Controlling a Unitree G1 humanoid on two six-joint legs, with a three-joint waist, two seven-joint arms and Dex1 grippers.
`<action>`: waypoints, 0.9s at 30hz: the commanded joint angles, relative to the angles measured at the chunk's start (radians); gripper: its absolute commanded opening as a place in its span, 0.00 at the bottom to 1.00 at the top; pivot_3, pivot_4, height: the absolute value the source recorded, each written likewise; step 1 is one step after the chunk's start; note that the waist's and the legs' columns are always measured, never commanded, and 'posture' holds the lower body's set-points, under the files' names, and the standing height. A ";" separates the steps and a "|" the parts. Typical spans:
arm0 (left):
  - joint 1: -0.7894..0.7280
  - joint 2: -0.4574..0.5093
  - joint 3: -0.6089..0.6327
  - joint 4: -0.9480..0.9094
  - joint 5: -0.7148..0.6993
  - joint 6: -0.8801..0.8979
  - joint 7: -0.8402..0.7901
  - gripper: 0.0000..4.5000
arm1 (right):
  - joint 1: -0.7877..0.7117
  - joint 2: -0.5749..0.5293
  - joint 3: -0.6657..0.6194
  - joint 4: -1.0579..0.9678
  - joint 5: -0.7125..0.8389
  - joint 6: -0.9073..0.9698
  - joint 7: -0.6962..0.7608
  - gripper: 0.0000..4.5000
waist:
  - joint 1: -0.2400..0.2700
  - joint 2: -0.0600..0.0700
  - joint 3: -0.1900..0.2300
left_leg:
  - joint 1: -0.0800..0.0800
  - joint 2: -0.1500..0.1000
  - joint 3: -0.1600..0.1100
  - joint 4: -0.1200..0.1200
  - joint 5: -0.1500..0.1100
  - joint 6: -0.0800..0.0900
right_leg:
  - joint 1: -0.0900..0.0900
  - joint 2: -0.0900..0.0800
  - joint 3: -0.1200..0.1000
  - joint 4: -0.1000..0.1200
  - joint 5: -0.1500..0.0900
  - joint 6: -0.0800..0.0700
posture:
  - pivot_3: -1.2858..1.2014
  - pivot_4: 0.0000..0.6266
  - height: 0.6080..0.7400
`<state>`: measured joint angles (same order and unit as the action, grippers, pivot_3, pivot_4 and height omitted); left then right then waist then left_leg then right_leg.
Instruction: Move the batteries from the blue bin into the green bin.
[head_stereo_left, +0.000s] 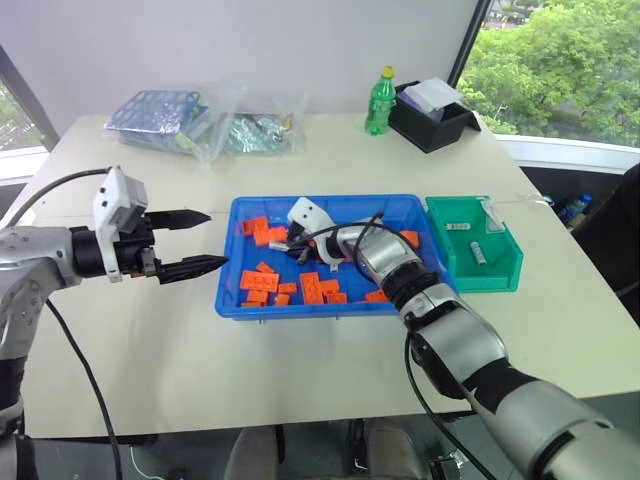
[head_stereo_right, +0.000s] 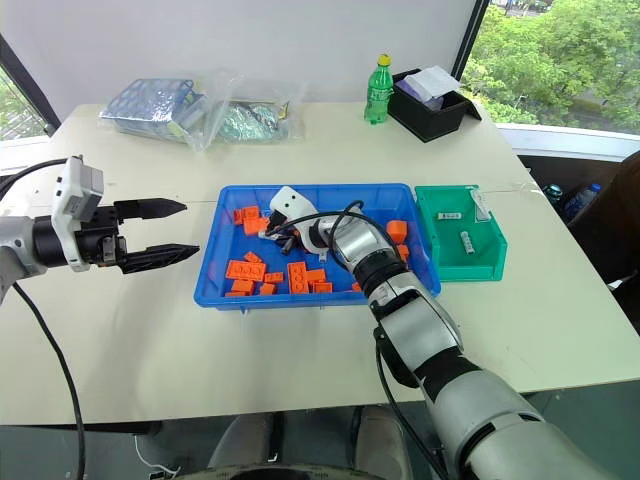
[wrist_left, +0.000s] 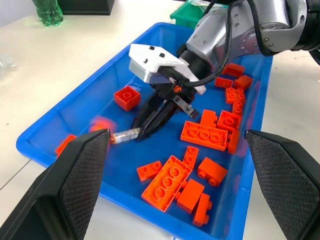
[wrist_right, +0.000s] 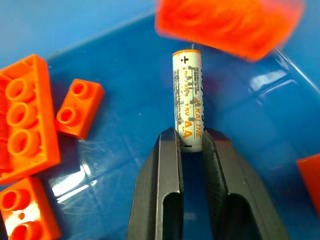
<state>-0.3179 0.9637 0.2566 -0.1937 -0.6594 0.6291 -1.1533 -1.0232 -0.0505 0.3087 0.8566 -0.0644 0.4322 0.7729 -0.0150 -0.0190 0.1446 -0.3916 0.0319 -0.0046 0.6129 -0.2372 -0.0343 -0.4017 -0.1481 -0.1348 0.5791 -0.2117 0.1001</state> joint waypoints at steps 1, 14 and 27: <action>-0.029 0.010 0.004 -0.006 -0.006 -0.006 -0.006 1.00 | 0.036 -0.024 -0.004 -0.100 0.003 0.066 0.020 0.01 | 0.001 0.000 0.000 | 0.000 0.000 0.000 0.000 0.000 0.000 | 0.000 0.000 0.000 0.000 0.000 0.000 | 0.52 0.24 0.87; -0.064 -0.047 -0.083 0.008 -0.001 -0.019 -0.022 1.00 | 0.223 -0.260 -0.370 -0.983 0.156 0.711 -0.101 0.01 | 0.006 0.001 0.001 | -0.002 0.000 0.000 0.000 0.000 0.000 | 0.000 -0.001 0.000 -0.001 0.000 0.000 | 0.52 0.24 0.87; -0.195 -0.127 -0.181 0.125 0.055 -0.071 -0.070 1.00 | 0.529 -0.514 -0.764 -1.252 0.200 0.967 -0.240 0.01 | 0.025 -0.001 0.000 | -0.003 0.000 0.003 0.000 0.000 0.000 | 0.000 -0.002 -0.001 -0.006 -0.001 0.000 | 0.52 0.24 0.87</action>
<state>-0.4901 0.8373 0.0749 -0.0663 -0.6120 0.5773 -1.2105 -0.4984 -0.5464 -0.4261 -0.3692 0.1252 1.4231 0.5484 0.0096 -0.0197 0.1443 -0.3943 0.0319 -0.0006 0.6129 -0.2377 -0.0344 -0.4006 -0.1503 -0.1358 0.5732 -0.2126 0.0997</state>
